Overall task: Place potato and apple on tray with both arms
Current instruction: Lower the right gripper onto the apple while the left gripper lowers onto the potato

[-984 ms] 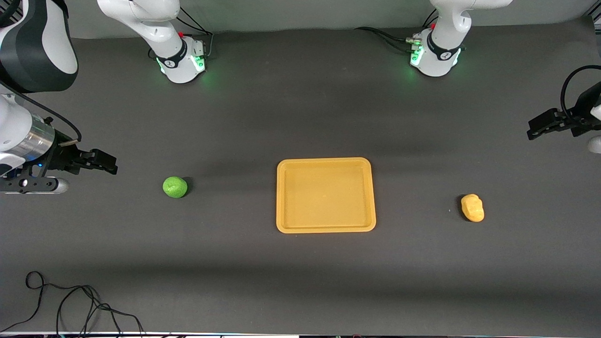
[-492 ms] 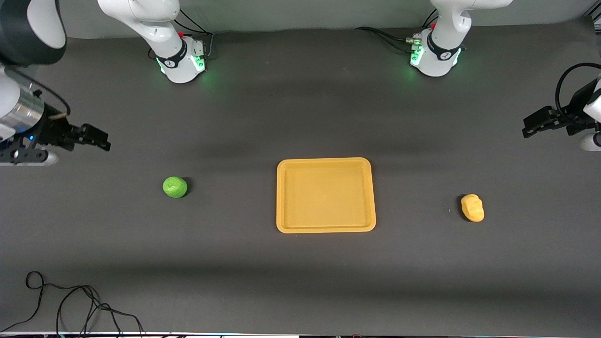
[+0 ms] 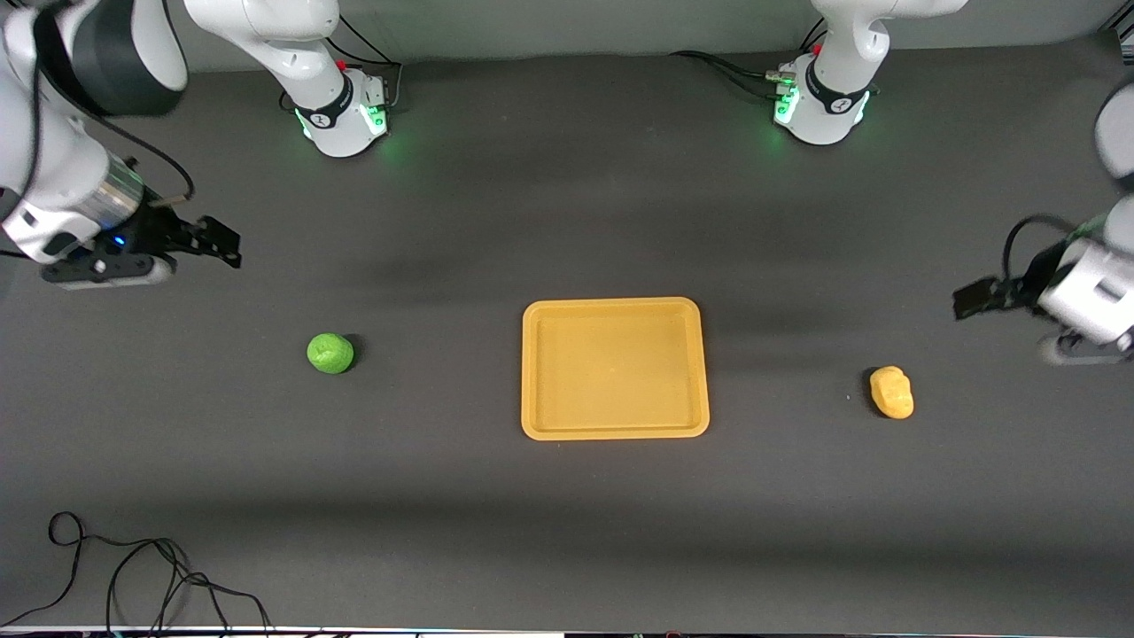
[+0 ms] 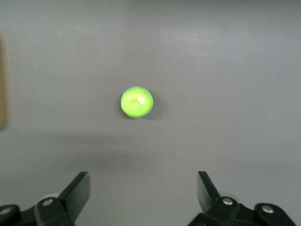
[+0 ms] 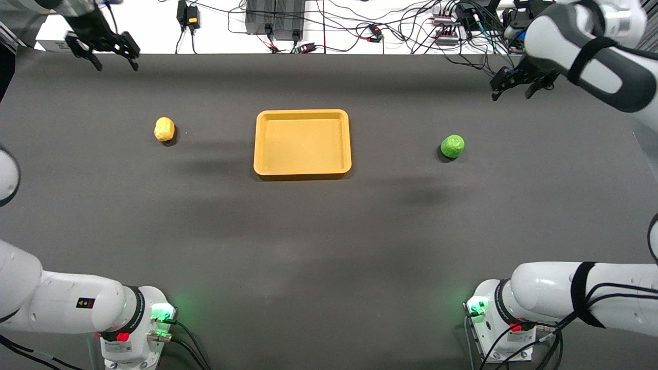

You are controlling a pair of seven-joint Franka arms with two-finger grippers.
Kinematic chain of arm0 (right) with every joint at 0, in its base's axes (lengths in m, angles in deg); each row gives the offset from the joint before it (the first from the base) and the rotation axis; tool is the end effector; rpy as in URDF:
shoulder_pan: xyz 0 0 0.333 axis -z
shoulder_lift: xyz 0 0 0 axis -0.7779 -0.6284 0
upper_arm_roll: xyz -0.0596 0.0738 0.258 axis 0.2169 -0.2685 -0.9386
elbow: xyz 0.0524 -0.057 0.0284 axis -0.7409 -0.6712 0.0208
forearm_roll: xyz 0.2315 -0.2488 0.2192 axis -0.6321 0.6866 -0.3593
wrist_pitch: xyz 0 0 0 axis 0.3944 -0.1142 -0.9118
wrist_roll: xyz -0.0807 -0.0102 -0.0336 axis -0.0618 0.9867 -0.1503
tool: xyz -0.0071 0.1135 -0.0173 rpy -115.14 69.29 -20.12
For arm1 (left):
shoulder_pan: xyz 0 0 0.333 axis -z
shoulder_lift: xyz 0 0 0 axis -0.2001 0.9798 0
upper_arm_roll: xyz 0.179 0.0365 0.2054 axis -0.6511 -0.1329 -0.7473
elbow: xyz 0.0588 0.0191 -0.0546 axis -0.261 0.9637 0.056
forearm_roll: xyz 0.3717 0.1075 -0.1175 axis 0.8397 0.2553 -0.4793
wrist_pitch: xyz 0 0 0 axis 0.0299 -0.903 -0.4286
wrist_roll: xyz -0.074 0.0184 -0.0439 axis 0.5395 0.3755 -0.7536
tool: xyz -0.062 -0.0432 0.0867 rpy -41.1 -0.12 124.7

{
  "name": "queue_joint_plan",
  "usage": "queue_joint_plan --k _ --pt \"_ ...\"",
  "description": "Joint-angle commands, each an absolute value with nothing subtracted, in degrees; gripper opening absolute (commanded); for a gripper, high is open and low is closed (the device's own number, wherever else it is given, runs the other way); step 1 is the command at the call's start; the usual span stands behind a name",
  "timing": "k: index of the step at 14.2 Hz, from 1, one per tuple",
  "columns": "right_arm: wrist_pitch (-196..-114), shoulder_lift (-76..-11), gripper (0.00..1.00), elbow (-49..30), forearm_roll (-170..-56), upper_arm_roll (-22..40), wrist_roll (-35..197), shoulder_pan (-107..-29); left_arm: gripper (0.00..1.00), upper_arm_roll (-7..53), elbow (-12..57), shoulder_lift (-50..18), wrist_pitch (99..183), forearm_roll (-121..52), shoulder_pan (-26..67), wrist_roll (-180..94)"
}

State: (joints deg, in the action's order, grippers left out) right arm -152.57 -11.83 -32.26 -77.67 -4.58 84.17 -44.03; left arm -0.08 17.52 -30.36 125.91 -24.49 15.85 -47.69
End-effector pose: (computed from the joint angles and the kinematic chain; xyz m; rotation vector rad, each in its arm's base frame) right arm 0.5263 0.0116 0.4224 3.1405 0.0660 -0.0028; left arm 0.6165 0.0056 0.4359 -3.1027 -0.0567 0.1208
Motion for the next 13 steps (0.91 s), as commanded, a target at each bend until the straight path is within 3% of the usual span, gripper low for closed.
queue_joint_plan --k 1,3,6,13 --pt "-166.3 -19.5 1.0 -37.4 -80.9 -4.4 82.6 -44.1 1.0 -0.4 16.6 -24.0 129.9 -25.0 15.8 -49.4" --pt "-173.9 -24.9 1.0 -39.3 -81.1 -4.4 82.5 -44.1 1.0 -0.4 16.7 -19.2 134.4 -25.0 15.1 -49.4" --pt "-176.1 -29.5 1.0 -39.6 -81.1 -4.4 82.6 -44.1 1.0 -0.4 16.6 -13.3 140.0 -27.1 14.3 -49.7" --pt "-184.4 -37.2 1.0 -39.9 -81.1 -4.4 87.5 -44.9 1.0 0.5 18.2 -8.0 145.1 -27.4 13.5 -50.2"
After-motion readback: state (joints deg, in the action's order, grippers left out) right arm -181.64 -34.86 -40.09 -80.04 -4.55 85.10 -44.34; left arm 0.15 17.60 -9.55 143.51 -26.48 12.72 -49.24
